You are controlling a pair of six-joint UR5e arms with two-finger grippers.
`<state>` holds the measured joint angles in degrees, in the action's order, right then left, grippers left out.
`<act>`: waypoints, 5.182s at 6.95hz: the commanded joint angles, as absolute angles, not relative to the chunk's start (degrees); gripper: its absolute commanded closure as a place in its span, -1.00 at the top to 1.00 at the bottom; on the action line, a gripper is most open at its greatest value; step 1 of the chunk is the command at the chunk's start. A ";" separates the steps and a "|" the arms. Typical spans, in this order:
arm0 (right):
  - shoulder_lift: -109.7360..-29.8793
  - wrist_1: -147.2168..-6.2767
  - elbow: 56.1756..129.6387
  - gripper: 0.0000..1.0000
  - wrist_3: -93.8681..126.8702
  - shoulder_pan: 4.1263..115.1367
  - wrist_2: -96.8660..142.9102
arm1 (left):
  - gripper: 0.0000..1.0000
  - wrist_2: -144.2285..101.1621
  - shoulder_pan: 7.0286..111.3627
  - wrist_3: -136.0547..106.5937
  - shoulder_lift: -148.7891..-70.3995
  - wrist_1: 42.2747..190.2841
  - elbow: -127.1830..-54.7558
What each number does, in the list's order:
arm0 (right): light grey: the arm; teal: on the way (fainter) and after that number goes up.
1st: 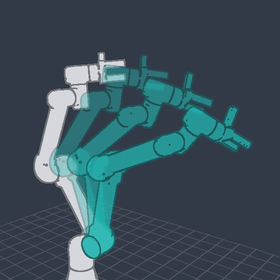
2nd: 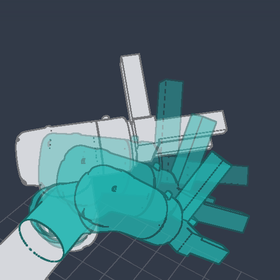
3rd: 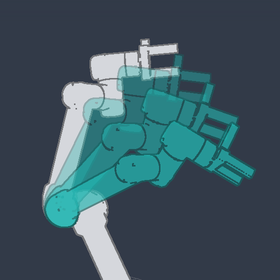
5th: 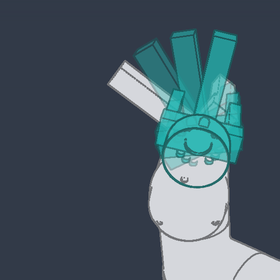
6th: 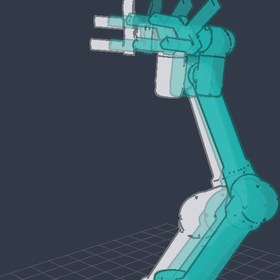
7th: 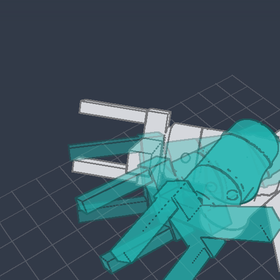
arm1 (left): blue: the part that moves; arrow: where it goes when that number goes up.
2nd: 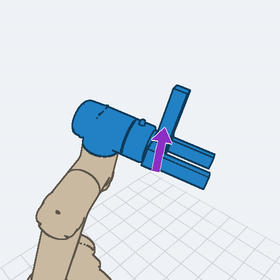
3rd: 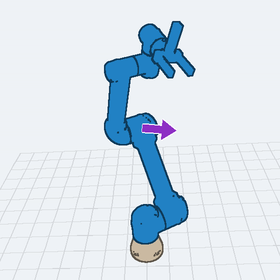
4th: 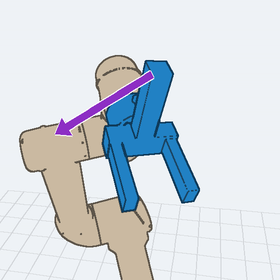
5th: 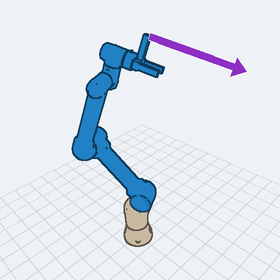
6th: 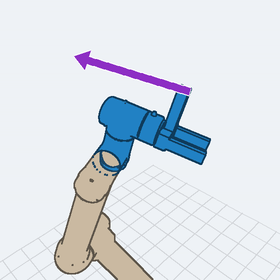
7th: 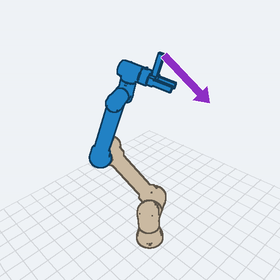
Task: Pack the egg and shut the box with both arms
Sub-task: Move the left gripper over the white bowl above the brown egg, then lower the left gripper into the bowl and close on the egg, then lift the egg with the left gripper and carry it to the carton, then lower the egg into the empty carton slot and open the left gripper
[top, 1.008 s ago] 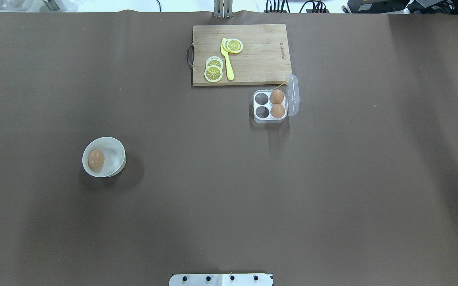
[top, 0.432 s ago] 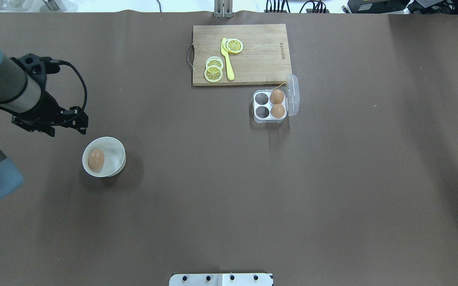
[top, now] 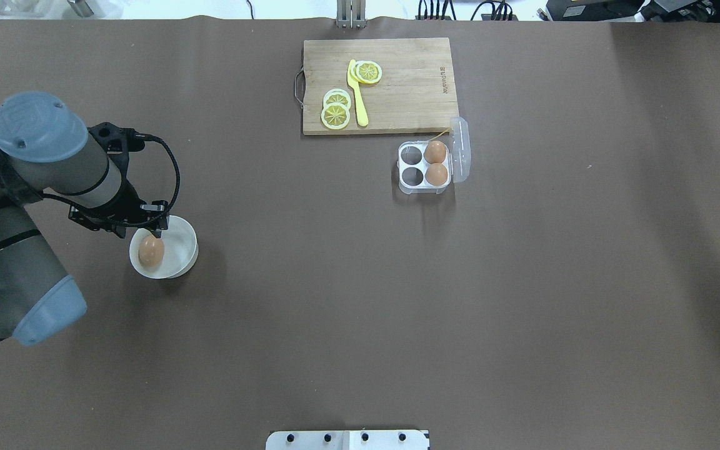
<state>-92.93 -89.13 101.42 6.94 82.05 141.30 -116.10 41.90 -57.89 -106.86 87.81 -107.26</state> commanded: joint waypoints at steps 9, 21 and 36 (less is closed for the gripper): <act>-92.90 -89.12 101.16 1.00 7.03 81.30 141.06 | 0.27 -115.93 39.90 -58.18 -107.75 92.72 -101.60; -92.81 -89.03 101.87 1.00 6.94 81.39 141.06 | -1.00 -118.02 40.51 -57.92 -109.68 91.93 -107.02; -92.99 -89.12 101.69 1.00 7.47 81.30 140.98 | -1.00 -64.44 21.72 -39.02 -143.49 153.02 -62.63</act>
